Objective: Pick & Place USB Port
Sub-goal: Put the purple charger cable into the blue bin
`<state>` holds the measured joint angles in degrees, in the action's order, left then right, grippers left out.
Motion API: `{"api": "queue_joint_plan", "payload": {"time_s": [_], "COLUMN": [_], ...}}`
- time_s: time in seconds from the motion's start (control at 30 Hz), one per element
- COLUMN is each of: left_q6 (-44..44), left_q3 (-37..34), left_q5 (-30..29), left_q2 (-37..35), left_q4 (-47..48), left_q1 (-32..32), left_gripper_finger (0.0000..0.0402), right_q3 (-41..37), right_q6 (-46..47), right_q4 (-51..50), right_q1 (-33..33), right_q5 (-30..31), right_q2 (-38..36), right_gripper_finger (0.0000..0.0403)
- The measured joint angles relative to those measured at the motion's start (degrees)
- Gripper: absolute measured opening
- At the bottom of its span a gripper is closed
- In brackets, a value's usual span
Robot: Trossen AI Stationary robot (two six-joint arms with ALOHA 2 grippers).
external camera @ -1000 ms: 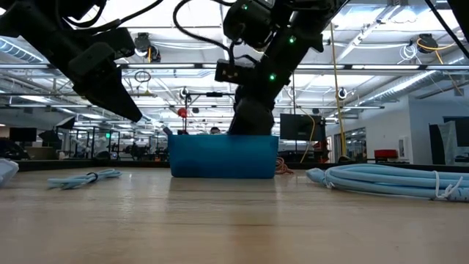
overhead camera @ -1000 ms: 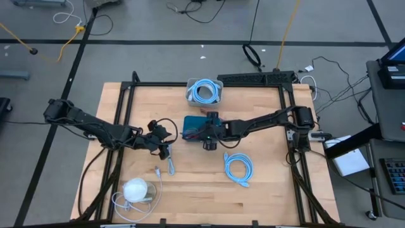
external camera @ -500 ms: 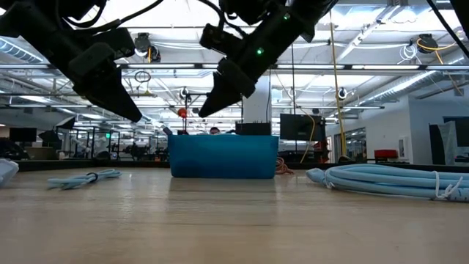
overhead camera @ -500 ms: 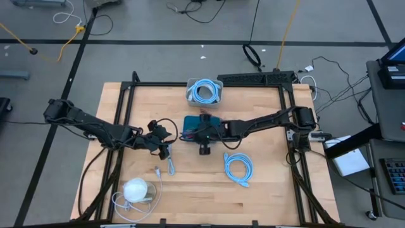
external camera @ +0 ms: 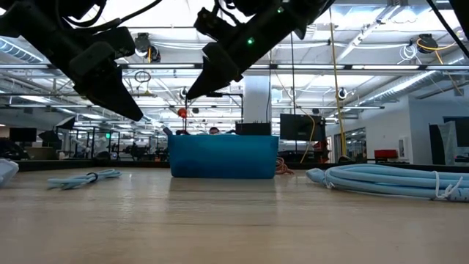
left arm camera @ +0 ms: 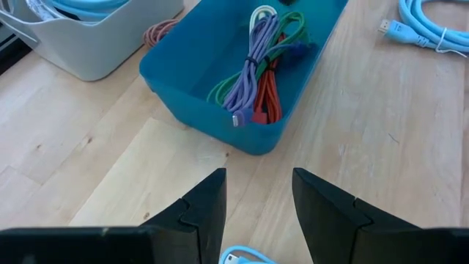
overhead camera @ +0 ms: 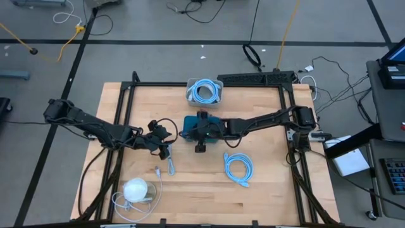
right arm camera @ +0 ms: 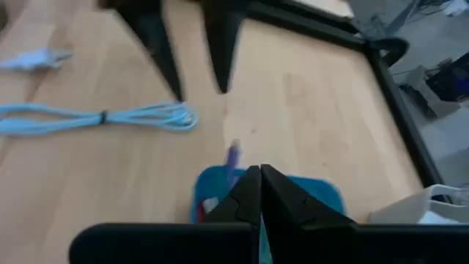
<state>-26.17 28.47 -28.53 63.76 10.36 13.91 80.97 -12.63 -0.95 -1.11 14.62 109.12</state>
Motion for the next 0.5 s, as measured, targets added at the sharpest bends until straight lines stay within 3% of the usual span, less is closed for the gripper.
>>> {"api": "queue_joint_plan", "payload": {"time_s": [0.27,0.5], "left_q6": [0.2,0.2], "left_q3": [0.0,0.0], "left_q5": [0.0,0.0], "left_q2": [0.0,0.0], "left_q4": [-0.4,0.2], "left_q1": [0.0,0.0], "left_gripper_finger": [0.0159,0.0159], "right_q3": [0.3,3.8], "right_q6": [1.5,0.1], "right_q4": [6.0,4.0], "right_q1": [2.5,2.7], "right_q5": [-4.7,-4.7], "right_q2": [4.4,9.0], "right_gripper_finger": [0.0,0.0]}}
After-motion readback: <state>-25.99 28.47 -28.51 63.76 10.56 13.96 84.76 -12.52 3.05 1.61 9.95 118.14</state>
